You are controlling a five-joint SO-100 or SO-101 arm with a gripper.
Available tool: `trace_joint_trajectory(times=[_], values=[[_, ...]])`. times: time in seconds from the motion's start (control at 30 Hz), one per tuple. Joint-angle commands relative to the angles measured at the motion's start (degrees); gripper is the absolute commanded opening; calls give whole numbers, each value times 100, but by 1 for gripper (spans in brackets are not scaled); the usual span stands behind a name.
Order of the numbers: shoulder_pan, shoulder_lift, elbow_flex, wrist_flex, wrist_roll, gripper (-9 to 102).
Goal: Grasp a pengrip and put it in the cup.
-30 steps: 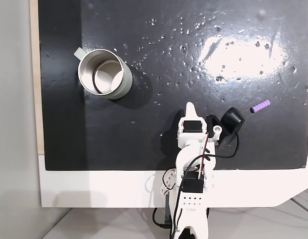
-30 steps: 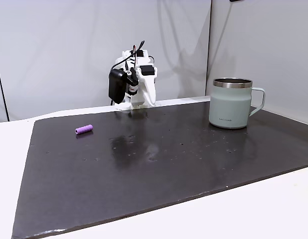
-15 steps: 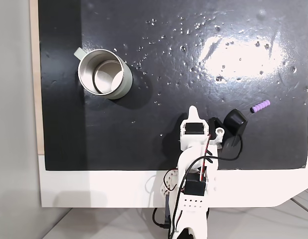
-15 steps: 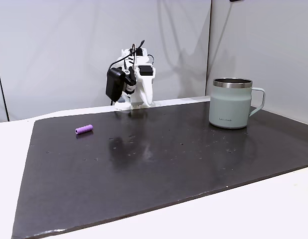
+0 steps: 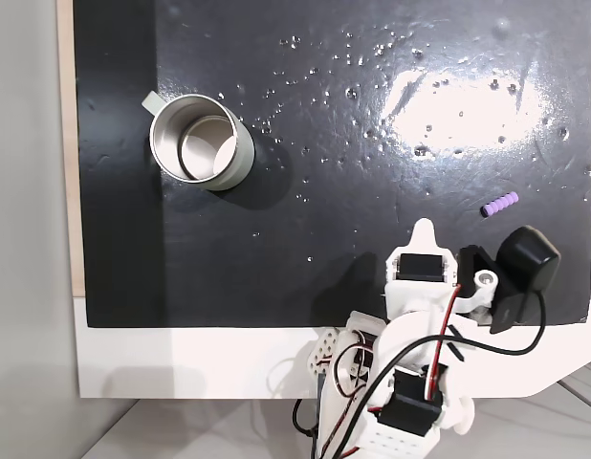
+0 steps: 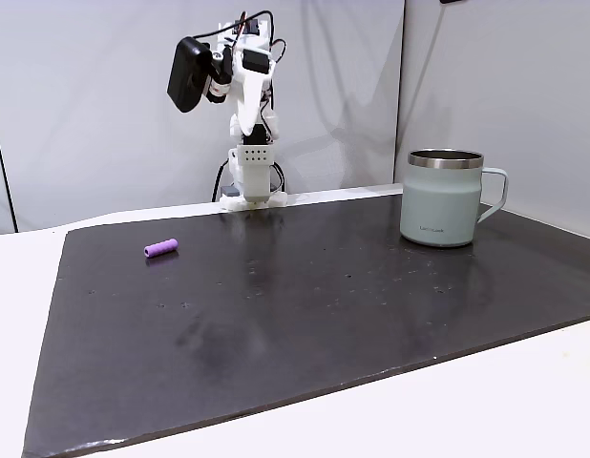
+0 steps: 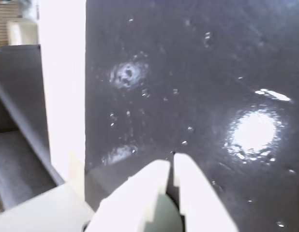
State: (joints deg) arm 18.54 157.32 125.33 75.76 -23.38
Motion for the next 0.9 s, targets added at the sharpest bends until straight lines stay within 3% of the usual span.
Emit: trace_joint_trajectory(times=[0.0, 0.27, 0.57, 0.7, 0.87], values=[[378, -1327, -1591, 492, -281, 5], [1011, -3384, -3190, 1556, -1063, 7], [1793, -5089, -4377, 2514, -2856, 11], [2101, -5563, -4570, 2549, -3612, 14], [2399, -6144, -4869, 2118, -3806, 19]])
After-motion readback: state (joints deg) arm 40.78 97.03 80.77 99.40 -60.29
